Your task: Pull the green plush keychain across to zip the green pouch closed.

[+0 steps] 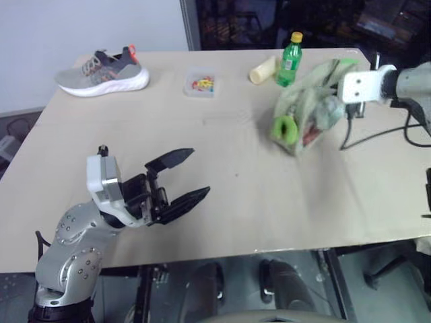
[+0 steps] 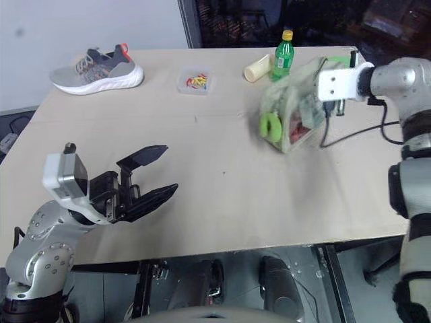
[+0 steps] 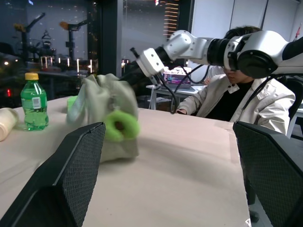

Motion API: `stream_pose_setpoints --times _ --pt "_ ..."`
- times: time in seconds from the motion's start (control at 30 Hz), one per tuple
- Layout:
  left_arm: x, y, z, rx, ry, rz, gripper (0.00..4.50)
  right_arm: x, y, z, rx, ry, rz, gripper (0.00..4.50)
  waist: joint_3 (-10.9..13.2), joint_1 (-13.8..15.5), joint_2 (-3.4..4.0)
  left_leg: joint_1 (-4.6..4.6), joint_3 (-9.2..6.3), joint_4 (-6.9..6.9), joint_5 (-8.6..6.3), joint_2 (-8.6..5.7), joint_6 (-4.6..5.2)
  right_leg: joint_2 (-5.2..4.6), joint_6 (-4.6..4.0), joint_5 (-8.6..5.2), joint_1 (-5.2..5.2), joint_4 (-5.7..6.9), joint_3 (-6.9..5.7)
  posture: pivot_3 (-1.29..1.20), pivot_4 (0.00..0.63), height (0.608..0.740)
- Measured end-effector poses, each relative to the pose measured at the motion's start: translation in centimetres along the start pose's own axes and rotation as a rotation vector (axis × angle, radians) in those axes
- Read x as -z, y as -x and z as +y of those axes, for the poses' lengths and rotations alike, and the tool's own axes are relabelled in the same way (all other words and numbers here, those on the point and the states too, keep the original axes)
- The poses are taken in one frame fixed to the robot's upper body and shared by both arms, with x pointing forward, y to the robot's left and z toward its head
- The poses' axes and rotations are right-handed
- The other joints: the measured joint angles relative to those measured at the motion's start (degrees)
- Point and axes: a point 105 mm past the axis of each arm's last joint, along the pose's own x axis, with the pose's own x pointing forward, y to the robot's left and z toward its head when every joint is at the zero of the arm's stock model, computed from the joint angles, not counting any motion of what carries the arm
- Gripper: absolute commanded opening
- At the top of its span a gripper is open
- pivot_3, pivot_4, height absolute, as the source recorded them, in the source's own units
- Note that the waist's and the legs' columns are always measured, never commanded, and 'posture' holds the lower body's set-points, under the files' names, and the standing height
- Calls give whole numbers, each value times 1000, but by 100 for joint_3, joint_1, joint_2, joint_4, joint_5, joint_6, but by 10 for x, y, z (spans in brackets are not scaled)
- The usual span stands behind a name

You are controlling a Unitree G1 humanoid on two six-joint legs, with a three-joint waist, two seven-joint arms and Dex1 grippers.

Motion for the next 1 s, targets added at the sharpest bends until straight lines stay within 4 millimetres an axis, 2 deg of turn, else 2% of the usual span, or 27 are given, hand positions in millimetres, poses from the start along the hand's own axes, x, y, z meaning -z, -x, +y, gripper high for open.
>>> stream_pose_setpoints --times 0.13,0.3,0.4,0.47,0.53,0.6,0.63,0.67,0.7,0.73,0.8,0.83,0.87,0.9,1.0 --pt "3 1 4 -29 -10 8 4500 -31 -6 -11 -1 -165 -85 42 0 4 3 -1 -4 0 -3 4 5 -2 0 0 -2 1 -4 0 150 740" --pt "6 3 10 -67 -10 12 4500 -76 -23 -7 10 -425 -142 42 0 2 3 -6 -6 0 -5 6 6 -3 0 0 -9 7 -8 0 150 740" --pt "7 6 13 -90 -22 23 4500 -113 -33 -2 26 -537 -193 42 0 -3 4 -10 -6 0 -5 4 6 -3 -1 0 -13 8 -9 0 150 740" --pt "7 9 16 -107 -32 29 4500 -133 -35 -3 53 -550 -215 42 0 2 4 -13 -6 0 -5 3 6 -3 -1 0 -14 7 -10 0 150 740" --pt "6 15 18 -141 -43 37 4500 -165 -40 -2 94 -565 -254 42 0 0 4 -13 -6 -1 -6 4 5 -5 -1 -1 -15 6 -11 0 150 740" --pt "7 21 19 -168 -42 47 4500 -198 -53 11 91 -572 -302 42 -4 -34 0 -10 -5 -3 -6 4 4 -4 -1 -1 -15 6 -11 0 150 740" --pt "7 22 19 -172 -41 49 4500 -205 -57 16 78 -571 -311 42 -5 -37 -1 -10 -5 -2 -6 3 4 -3 -1 -1 -15 6 -13 0 150 740" --pt "8 24 18 -176 -41 51 4500 -222 -68 34 35 -545 -327 42 -5 -36 -1 -11 -3 -2 -6 4 3 -4 -1 -1 -14 7 -15 0 150 740" --pt "8 24 18 -178 -43 52 4500 -230 -75 47 1 -514 -335 42 -5 -12 -1 -16 -2 -2 -6 3 3 -8 -2 -1 -11 6 -25 0 150 740" --pt "9 25 18 -181 -42 54 4500 -234 -79 56 -20 -491 -340 42 -5 15 -3 -18 -1 1 -6 1 3 -17 -2 -2 -9 6 -33 0 150 740" --pt "10 27 18 -193 -43 65 4500 -231 -87 66 -33 -467 -341 1362 -7 118 -7 -21 -2 8 -18 -7 -17 -30 15 -11 -3 2 -39 0 150 740" --pt "10 27 18 -193 -43 65 4500 -230 -87 67 -32 -464 -341 1468 -8 121 -7 -21 -3 8 -19 -8 -17 -30 15 -11 -2 2 -39 0 150 740" --pt "10 28 18 -198 -46 65 4500 -228 -86 66 -26 -446 -347 1983 -9 127 -10 -18 -5 11 -20 -9 -18 -31 16 -12 -2 2 -41 0 150 740" --pt "11 29 17 -201 -45 67 4500 -226 -85 65 -23 -432 -351 2285 -10 123 -12 -17 -6 11 -20 -8 -19 -31 17 -13 -1 2 -40 0 150 740" --pt "14 32 12 -203 -25 78 4500 -220 -76 61 -36 -412 -403 2285 -10 104 -11 -17 -19 8 -19 -3 -17 -24 17 -13 -1 3 -40 0 150 740"
